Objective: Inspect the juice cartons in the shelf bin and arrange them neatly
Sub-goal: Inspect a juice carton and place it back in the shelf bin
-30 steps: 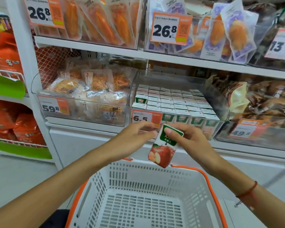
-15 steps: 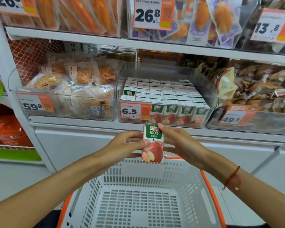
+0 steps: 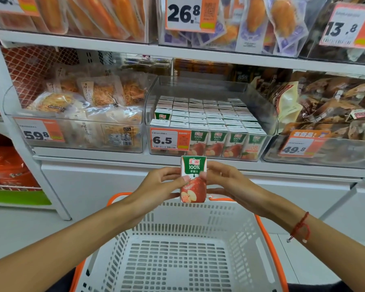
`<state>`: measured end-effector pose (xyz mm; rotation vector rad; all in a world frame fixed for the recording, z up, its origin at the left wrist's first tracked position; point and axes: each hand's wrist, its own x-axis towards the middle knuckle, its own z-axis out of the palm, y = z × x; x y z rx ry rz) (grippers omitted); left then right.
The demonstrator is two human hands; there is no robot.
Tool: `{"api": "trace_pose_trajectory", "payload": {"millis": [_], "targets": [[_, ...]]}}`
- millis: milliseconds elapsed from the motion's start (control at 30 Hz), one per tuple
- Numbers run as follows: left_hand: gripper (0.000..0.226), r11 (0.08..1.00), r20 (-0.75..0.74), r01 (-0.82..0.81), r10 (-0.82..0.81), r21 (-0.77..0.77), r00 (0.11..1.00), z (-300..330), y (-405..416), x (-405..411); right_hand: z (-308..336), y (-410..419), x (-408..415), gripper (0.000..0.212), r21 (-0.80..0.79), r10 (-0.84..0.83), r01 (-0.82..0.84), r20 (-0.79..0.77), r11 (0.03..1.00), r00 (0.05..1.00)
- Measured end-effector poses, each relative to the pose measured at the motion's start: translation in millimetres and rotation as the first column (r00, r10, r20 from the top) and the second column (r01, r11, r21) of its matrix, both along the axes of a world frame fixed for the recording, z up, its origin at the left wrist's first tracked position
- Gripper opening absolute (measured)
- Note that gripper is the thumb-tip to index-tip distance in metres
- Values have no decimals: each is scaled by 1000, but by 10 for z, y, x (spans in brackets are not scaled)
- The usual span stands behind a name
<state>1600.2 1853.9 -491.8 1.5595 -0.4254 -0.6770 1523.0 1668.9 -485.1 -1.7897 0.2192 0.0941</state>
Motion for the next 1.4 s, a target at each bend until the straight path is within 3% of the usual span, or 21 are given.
{"api": "trace_pose_trajectory", "payload": {"millis": [167,433,567,700,767,833,933,1100,1267,1400], "targets": [[24,998,-34,-43,41,-52,999,52,28,4,-3,36,-22,64,-35,40,-39,30,999,999],[19,999,71,1,-4,34,997,1,91,33,-26,137,-46,57,-85,-77,84,78,993,994],[15,992,145,-24,6,125,989,-41,117,79,-36,154,-74,62,-202,-45,64,96,977,994],[13,992,104,-14,1,123,995,-61,101,56,-54,211,-87,70,-322,-32,78,144,943,989],[20,991,93,-20,7,132,996,-70,92,61,-65,238,-84,57,-260,-64,104,155,960,986],[26,991,77,27,-37,132,996,-70,93,57,-61,244,-78,31,-167,-114,142,167,976,979],[21,984,43,111,-118,137,992,-66,110,45,-34,204,-69,8,-111,-118,133,129,985,985],[24,982,86,90,-105,166,991,-48,115,84,-5,158,-69,9,-25,-107,110,102,994,989],[38,998,30,35,-37,56,999,-23,108,84,14,148,-79,42,-15,50,-49,21,999,999],[45,999,26,24,-25,31,999,15,104,75,61,178,-98,45,-27,100,-100,11,995,995]]}}
